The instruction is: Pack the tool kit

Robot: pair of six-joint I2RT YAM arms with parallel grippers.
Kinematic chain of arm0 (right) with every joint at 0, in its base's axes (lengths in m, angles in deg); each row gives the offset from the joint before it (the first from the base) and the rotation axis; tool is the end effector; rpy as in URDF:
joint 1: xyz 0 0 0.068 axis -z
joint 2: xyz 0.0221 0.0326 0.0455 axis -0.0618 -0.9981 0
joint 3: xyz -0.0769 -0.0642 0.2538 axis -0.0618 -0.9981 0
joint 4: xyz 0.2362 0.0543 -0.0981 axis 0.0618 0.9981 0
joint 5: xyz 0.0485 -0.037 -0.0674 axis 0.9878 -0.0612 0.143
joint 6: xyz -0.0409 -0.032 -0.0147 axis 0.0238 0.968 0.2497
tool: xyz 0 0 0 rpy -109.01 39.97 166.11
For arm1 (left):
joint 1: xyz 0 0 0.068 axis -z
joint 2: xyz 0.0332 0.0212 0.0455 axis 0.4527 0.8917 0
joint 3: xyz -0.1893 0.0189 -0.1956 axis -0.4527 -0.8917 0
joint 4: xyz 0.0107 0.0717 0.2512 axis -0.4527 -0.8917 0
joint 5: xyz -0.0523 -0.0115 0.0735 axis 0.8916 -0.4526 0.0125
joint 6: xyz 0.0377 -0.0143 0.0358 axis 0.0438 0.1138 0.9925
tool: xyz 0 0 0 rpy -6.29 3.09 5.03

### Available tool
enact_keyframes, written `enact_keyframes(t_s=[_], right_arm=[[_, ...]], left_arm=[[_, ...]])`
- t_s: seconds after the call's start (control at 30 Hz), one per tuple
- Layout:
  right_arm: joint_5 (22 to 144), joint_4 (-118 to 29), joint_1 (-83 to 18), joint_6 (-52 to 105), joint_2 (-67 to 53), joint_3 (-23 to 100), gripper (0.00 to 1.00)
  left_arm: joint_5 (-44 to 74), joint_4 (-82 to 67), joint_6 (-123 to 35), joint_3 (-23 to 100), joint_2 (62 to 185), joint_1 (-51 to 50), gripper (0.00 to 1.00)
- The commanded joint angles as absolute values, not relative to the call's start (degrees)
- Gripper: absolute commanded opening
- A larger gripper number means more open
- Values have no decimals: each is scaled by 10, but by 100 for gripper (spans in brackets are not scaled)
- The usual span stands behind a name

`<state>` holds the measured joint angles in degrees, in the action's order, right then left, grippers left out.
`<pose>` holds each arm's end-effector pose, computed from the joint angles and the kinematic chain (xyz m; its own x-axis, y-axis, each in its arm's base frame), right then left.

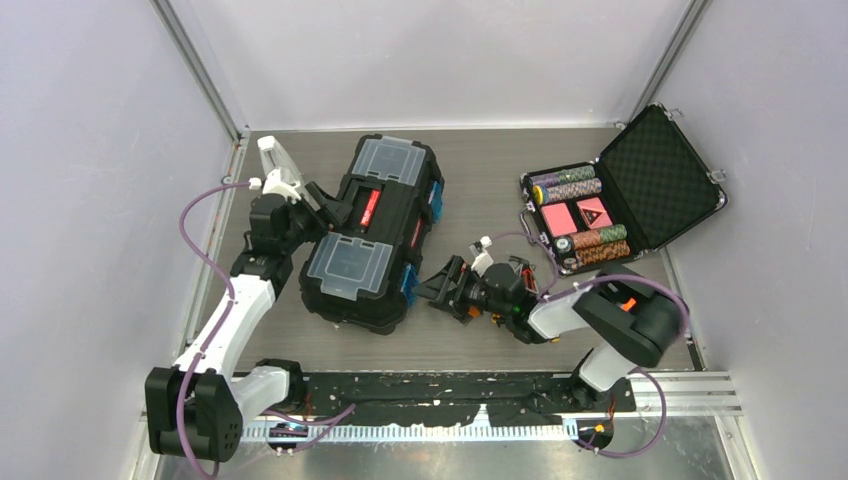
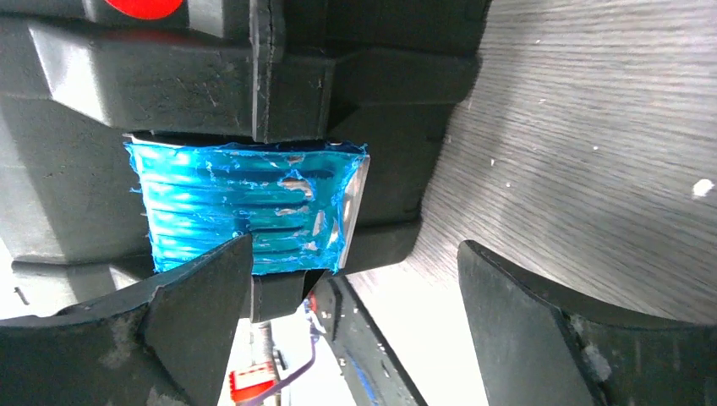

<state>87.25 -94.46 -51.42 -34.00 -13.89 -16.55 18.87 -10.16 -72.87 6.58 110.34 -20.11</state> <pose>0.1721 0.2011 0.1418 -0.8691 0.3827 -0.3133 -0.1456 0.4076 0.9015 0.2451 -0.0367 0.2674 -0.4949 -0.5837 -0.6437 -0.0246 0.7499 -0.6611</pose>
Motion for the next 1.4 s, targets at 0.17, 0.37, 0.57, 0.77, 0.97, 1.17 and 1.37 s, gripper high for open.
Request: enact_keyframes(t_s=[0.17, 0.37, 0.57, 0.77, 0.97, 1.17, 1.37], right_arm=[[873, -1287, -524, -413, -234, -180, 95], [859, -1334, -524, -398, -225, -196, 95], [854, -1306, -524, -398, -237, -176, 95], [861, -1320, -526, -383, -264, -161, 95], [870, -1376, -526, -383, -297, -142, 96], [888, -1379, -529, -363, -304, -106, 95], [897, -1379, -529, -369, -324, -77, 95]], left_arm=[[212, -243, -744, 20, 1138, -165, 73], [214, -238, -750, 20, 1138, -161, 73], [218, -237, -756, 20, 1132, -158, 73], [225, -228, -769, 17, 1129, -152, 73], [228, -214, -787, 12, 1128, -142, 73], [233, -194, -804, 9, 1134, -122, 73], [234, -175, -819, -1, 1131, -104, 73]])
